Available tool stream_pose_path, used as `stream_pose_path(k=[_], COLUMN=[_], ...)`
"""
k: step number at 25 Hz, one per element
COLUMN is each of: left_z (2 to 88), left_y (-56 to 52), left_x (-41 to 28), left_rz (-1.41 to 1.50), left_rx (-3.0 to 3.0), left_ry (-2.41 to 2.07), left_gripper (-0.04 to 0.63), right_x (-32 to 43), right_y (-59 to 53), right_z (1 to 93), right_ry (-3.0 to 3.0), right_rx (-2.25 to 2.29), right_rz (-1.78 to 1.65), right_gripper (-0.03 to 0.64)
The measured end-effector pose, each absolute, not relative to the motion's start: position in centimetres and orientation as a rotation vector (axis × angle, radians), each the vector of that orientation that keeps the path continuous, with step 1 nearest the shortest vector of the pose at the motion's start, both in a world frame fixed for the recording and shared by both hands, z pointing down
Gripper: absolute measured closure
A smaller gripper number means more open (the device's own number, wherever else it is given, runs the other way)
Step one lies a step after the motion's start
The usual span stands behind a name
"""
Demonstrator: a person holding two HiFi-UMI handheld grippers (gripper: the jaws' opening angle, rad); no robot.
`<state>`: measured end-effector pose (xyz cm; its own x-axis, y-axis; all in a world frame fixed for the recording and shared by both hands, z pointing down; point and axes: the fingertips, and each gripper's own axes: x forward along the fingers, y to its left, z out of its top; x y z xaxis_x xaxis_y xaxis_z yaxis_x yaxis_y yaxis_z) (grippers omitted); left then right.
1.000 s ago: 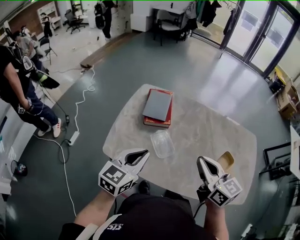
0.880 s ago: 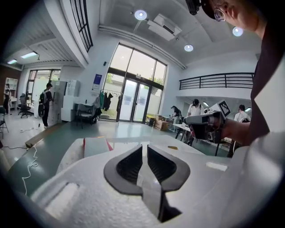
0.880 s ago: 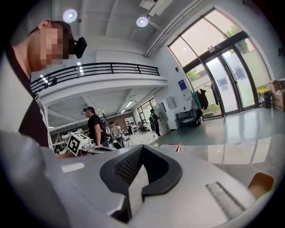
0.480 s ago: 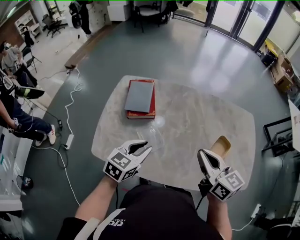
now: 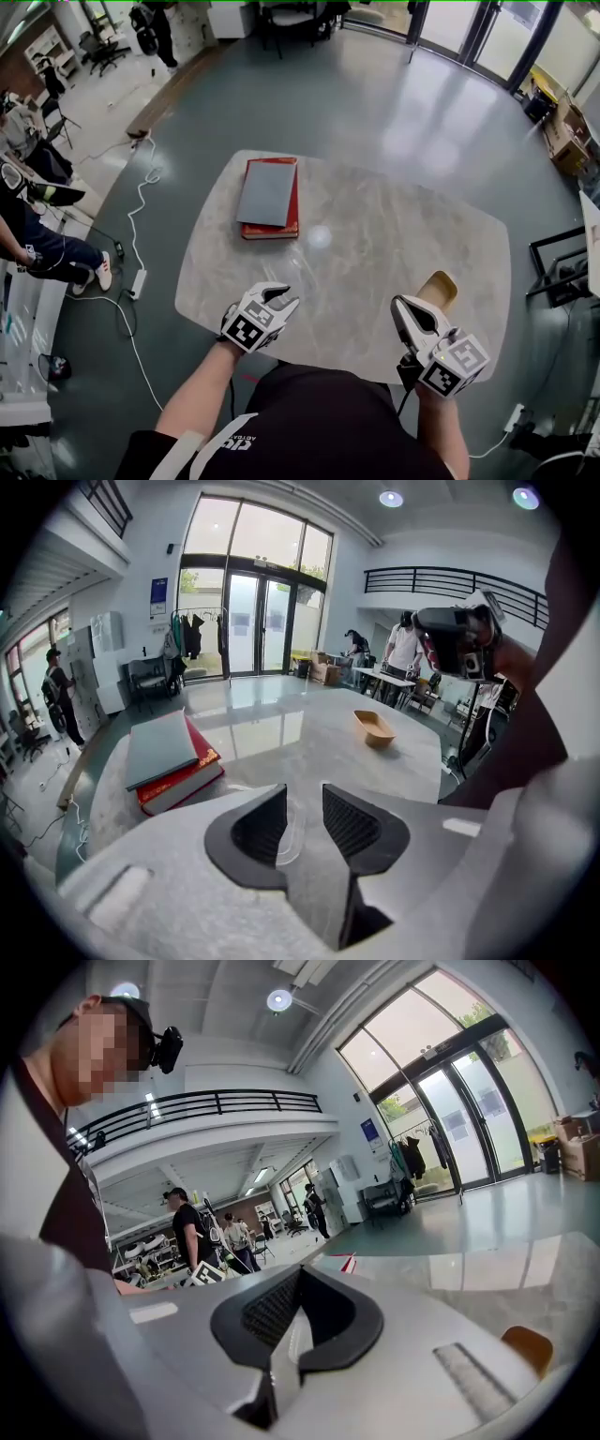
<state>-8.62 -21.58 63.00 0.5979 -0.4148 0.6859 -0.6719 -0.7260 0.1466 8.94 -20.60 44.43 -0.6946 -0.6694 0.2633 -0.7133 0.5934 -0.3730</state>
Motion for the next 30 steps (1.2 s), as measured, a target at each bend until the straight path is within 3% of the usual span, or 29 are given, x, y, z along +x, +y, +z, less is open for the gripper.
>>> stream_pose_path(k=[16, 30], left_z=[73.8, 78.9], left_y=[-21.7, -20.5], left_x=[-6.6, -6.7], left_rz=[1.211, 1.486], left_rx=[2.361, 2.302], left_ry=[-0.593, -0.455], left_gripper=[0.4, 0.4], right_x=[11.4, 12.2], right_y=[-21.3, -21.4], right_z=[46.1, 46.7], right_ry=[-2.626, -2.576], right_rx=[1.262, 1.32], right_rz=[0.745, 0.784], right_gripper=[0.615, 0.615])
